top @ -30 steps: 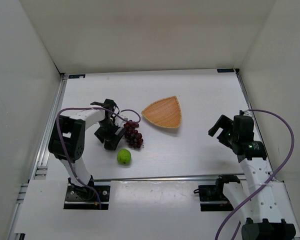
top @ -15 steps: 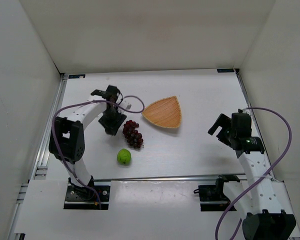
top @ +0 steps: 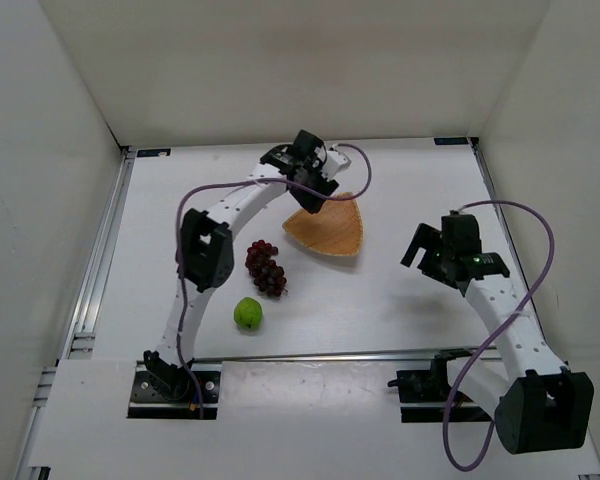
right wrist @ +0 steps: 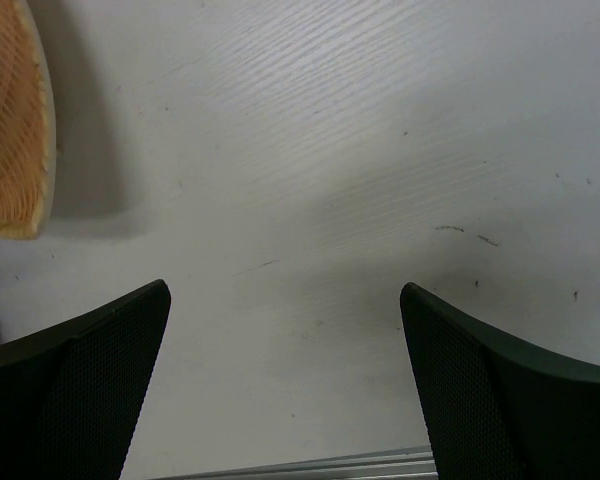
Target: Place and organize the fake fruits in the fruit bowl
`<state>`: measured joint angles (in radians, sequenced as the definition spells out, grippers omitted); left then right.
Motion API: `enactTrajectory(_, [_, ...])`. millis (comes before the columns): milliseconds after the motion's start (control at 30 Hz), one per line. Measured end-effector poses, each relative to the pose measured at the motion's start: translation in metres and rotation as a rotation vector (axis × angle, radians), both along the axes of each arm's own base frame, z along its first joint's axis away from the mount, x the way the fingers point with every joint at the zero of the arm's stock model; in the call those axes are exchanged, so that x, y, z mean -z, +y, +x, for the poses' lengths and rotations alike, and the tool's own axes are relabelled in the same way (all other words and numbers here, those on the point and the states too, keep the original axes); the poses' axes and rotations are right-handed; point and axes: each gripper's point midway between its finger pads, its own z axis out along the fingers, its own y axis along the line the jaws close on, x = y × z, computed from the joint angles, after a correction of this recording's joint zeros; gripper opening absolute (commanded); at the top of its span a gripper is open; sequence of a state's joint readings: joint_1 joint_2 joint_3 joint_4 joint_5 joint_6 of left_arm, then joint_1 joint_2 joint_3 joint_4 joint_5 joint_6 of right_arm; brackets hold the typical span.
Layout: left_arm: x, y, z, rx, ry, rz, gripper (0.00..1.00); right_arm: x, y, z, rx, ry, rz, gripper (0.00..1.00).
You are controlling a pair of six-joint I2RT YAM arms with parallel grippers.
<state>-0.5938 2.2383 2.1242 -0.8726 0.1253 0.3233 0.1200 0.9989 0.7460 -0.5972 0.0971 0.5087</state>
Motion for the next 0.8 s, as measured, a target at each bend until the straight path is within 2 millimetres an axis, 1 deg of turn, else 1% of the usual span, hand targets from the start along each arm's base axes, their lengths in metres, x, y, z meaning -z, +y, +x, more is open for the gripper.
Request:
enactTrajectory(67, [0.034,-0.014,0.007,0.015,0.037,0.018,0.62,0.000,0.010,-0.001,-0.064,-0.005,-0.025,1.00])
enactTrajectory(100, [0.049,-0.018,0.006,0.020,0.056,0.031,0.67,-0.001,0.015,-0.001,-0.098,-0.010,-0.039,1.00])
enactTrajectory(133, [0.064,-0.019,0.004,0.024,0.078,0.046,0.76,-0.002,0.022,-0.002,-0.138,-0.017,-0.054,1.00])
enactTrajectory(167, [0.073,-0.019,0.001,0.027,0.097,0.057,0.84,-0.003,0.026,-0.003,-0.170,-0.023,-0.064,1.00])
enactTrajectory(200, [0.076,-0.019,-0.002,0.033,0.107,0.064,0.96,-0.004,0.032,-0.004,-0.205,-0.033,-0.074,1.00])
enactTrajectory(233, [0.077,-0.020,-0.005,0.037,0.115,0.065,1.00,-0.005,0.037,-0.004,-0.239,-0.044,-0.084,1.00])
enactTrajectory(300, [0.067,-0.025,-0.007,0.039,0.104,0.046,1.00,-0.008,0.048,-0.007,-0.305,-0.063,-0.098,1.00])
enactTrajectory(367, [0.050,-0.028,-0.007,0.033,0.083,0.025,1.00,-0.011,0.063,-0.011,-0.383,-0.085,-0.109,1.00])
enactTrajectory(400, [0.040,-0.029,-0.008,0.027,0.068,0.015,1.00,-0.012,0.073,-0.014,-0.430,-0.100,-0.111,1.00])
enactTrajectory(433, [0.026,-0.027,-0.008,0.015,0.049,0.002,1.00,-0.013,0.084,-0.018,-0.483,-0.114,-0.117,1.00])
enactTrajectory(500, [-0.008,-0.021,-0.010,-0.011,0.002,-0.028,1.00,-0.013,0.111,-0.028,-0.604,-0.132,-0.124,1.00])
enactTrajectory(567, [-0.048,-0.007,-0.015,-0.039,-0.052,-0.066,1.00,-0.012,0.143,-0.040,-0.741,-0.131,-0.143,1.00])
enactTrajectory(633, [-0.091,0.022,-0.021,-0.081,-0.119,-0.104,1.00,-0.013,0.181,-0.050,-0.879,-0.132,-0.175,1.00])
enactTrajectory(667, [-0.112,0.043,-0.026,-0.113,-0.152,-0.118,1.00,-0.012,0.202,-0.056,-0.950,-0.132,-0.188,1.00])
enactTrajectory(700, [-0.130,0.068,-0.028,-0.155,-0.186,-0.130,1.00,-0.012,0.224,-0.061,-1.021,-0.130,-0.207,1.00])
enactTrajectory(733, [-0.143,0.092,-0.030,-0.199,-0.216,-0.137,1.00,-0.012,0.244,-0.065,-1.083,-0.136,-0.224,1.00])
enactTrajectory(800, [-0.159,0.156,-0.037,-0.326,-0.259,-0.129,1.00,-0.009,0.291,-0.071,-1.202,-0.157,-0.246,1.00])
